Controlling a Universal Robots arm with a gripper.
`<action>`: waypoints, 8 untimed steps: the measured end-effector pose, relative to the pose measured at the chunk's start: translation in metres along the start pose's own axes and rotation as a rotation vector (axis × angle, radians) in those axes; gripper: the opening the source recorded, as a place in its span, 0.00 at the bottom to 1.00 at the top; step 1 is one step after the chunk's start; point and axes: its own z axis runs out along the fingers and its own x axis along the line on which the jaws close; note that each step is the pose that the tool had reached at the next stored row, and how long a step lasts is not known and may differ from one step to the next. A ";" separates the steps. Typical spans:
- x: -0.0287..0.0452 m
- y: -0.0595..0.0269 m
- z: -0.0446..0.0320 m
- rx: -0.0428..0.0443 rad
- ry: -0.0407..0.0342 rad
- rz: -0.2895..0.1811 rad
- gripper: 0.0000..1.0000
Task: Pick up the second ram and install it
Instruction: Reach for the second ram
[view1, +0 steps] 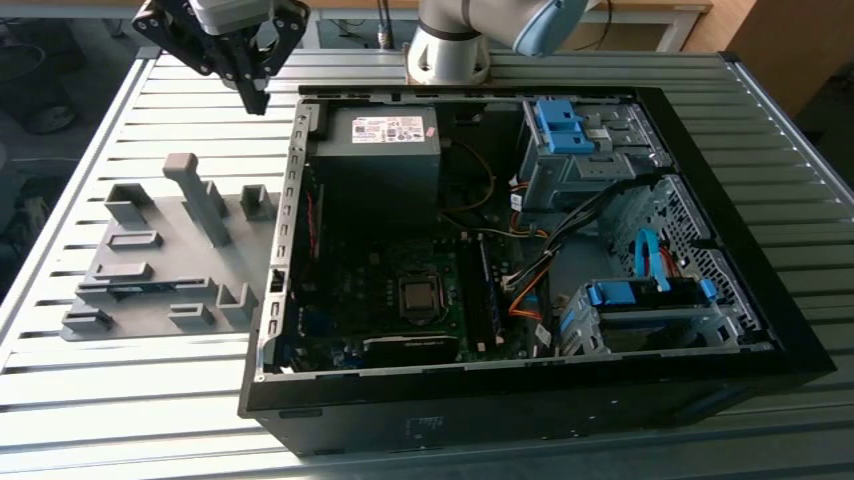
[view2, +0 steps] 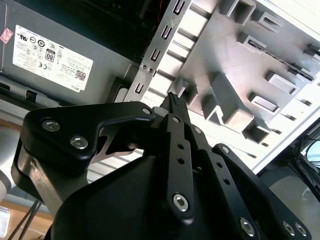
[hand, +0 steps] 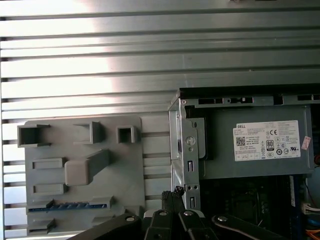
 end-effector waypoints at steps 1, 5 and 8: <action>0.0002 0.0000 0.0000 -0.0001 0.0000 0.000 0.11; 0.0011 -0.0001 0.0000 -0.0001 0.0000 0.000 0.11; 0.0018 -0.0001 0.0000 0.0000 0.0000 0.000 0.11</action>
